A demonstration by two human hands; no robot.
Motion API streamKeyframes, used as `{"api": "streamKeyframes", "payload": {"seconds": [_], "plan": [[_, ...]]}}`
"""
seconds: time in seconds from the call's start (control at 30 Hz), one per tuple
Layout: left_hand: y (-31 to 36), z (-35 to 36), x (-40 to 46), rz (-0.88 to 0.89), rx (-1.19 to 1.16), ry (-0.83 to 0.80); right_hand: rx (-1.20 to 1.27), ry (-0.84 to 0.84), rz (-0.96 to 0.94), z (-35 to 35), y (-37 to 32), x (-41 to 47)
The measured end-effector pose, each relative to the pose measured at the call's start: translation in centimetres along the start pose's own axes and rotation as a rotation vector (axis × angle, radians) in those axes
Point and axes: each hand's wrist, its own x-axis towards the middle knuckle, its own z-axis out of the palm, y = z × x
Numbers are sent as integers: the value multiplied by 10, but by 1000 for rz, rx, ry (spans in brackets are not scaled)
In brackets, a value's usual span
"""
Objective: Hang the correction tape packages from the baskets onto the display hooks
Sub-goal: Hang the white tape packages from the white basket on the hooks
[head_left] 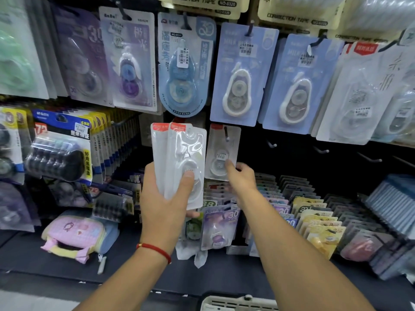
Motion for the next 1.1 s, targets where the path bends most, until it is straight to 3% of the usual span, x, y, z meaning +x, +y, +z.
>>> {"api": "streamKeyframes", "payload": {"seconds": [0.1,0.2,0.33,0.43,0.63,0.8,1.1], "plan": [[-1,1,-2,-28,7,-37,-38,-8,97,-2,2,4],[-1,-1,-1,-83,-19,-129,-166,2,-55,-14,5,-15],[-3,-2,-1,-157,-87,-214,43,-313,-279,-34,6,-69],[-5,0,-1,-186,-91,-251,43,-477,-371,-40,6,-101],[-4,3,-2,-214,-115,-249,95,-389,-403,-39,4,-112],[-9,-5,4,-188,-61,-131,53,-186,-409,-44,5,-106],[-8,-9,6,-85,-16,-107,103,-155,-401,-44,8,-86]]}}
